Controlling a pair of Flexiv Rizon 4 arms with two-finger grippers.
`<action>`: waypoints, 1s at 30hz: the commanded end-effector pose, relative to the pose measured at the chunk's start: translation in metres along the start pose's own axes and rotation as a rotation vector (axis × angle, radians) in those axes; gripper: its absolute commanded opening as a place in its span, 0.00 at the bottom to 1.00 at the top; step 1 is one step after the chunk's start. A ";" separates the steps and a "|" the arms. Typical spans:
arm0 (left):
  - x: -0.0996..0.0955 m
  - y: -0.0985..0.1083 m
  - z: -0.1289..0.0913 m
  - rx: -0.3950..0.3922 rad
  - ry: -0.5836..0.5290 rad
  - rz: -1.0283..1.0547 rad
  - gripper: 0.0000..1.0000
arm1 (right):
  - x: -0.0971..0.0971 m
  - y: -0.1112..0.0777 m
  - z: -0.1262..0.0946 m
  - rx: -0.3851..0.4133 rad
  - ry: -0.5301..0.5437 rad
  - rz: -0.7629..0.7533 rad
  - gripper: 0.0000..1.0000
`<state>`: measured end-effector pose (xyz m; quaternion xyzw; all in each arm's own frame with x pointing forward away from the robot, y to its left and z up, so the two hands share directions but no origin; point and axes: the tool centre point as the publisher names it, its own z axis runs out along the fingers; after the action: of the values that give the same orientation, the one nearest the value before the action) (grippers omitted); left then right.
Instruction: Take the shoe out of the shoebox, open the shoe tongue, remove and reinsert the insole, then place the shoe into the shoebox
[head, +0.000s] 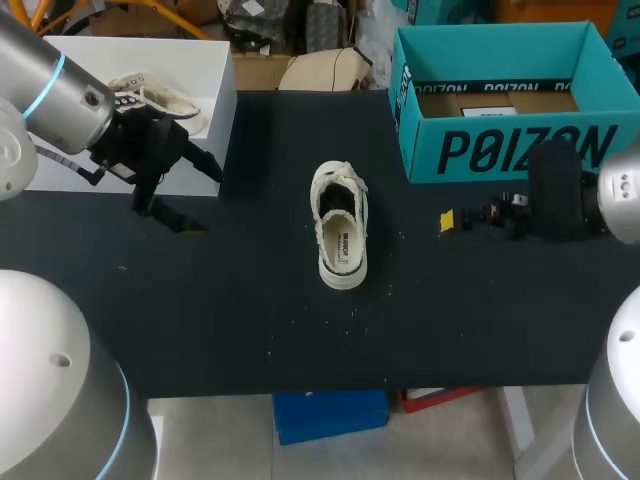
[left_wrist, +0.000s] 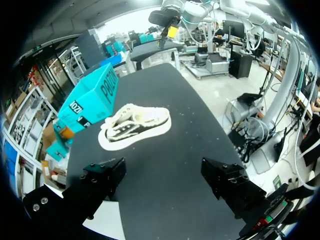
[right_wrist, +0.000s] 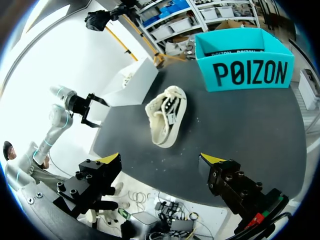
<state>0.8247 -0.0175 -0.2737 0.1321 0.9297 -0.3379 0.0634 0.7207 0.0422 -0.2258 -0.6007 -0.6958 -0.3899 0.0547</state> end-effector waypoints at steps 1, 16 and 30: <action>0.001 0.000 0.001 -0.001 -0.003 0.001 1.00 | 0.020 0.033 0.049 0.073 -0.128 0.037 1.00; 0.001 0.000 0.001 -0.001 -0.003 0.001 1.00 | 0.033 0.065 0.116 0.122 -0.338 0.000 1.00; 0.001 0.000 0.001 -0.001 -0.003 0.001 1.00 | 0.006 0.076 0.147 0.155 -0.576 0.000 1.00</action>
<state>0.8245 -0.0175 -0.2737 0.1320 0.9297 -0.3380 0.0635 0.8275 0.1170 -0.2663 -0.6589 -0.7169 -0.2266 -0.0227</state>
